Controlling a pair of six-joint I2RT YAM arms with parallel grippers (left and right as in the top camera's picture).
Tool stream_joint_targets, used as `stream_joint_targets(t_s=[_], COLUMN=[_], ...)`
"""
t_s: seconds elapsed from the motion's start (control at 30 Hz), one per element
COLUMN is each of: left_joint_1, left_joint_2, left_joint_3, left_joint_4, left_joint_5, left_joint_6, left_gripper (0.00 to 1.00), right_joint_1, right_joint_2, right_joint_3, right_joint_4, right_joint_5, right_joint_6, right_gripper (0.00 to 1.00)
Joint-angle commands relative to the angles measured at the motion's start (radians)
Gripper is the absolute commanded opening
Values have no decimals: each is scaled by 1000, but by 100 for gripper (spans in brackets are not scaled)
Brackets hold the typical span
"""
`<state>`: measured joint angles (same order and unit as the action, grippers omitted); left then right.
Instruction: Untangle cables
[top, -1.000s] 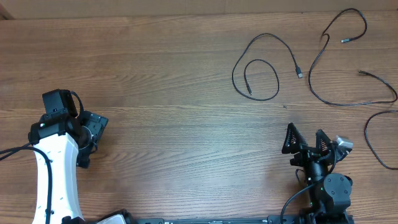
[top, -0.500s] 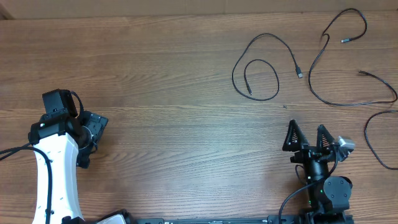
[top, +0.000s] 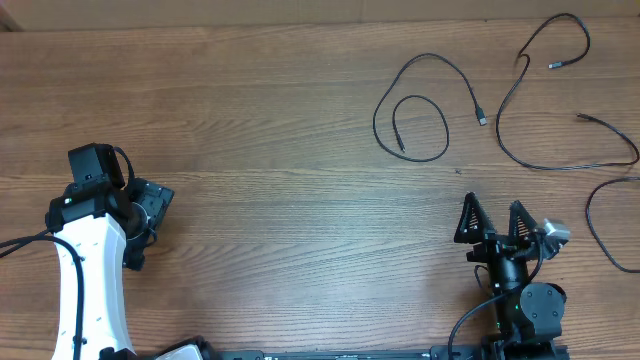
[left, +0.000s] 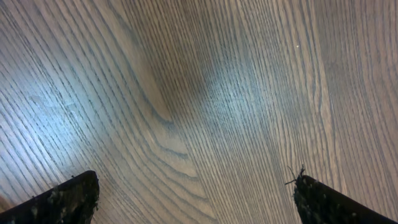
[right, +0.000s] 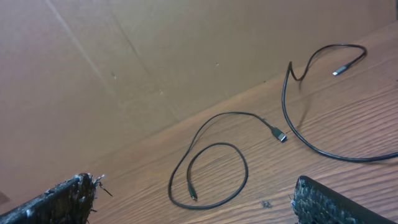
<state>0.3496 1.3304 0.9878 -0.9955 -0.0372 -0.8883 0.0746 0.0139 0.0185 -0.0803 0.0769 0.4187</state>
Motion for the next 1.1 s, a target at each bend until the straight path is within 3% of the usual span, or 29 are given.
stream_joint_targets(t_s=[0.0,0.33,0.53,0.73,1.07], left_joint_1=[3,3,3,3,3], left_joint_2=[-15,-15,-15,-15,-15], left_joint_3=[2,2,2,2,2], left_joint_4=[2,2,2,2,2], left_joint_5=[4,4,4,4,4], left_joint_6=[-10,-10,-10,-10,-10], left_gripper=[99,100,100,100,100], right_joint_1=[-26,-51,-47,-46,-46], right_joint_2=[-11,-11,-11,-11,-11], right_joint_3=[-11,-11,-11,-11,-11], right_joint_4=[1,-2,-6,-8,-6], right_joint_5=[-3,-3,-38,-44,-52], right_joint_6=[0,-24,-245,-377,-390], right_gripper=[100,100,100,100,100])
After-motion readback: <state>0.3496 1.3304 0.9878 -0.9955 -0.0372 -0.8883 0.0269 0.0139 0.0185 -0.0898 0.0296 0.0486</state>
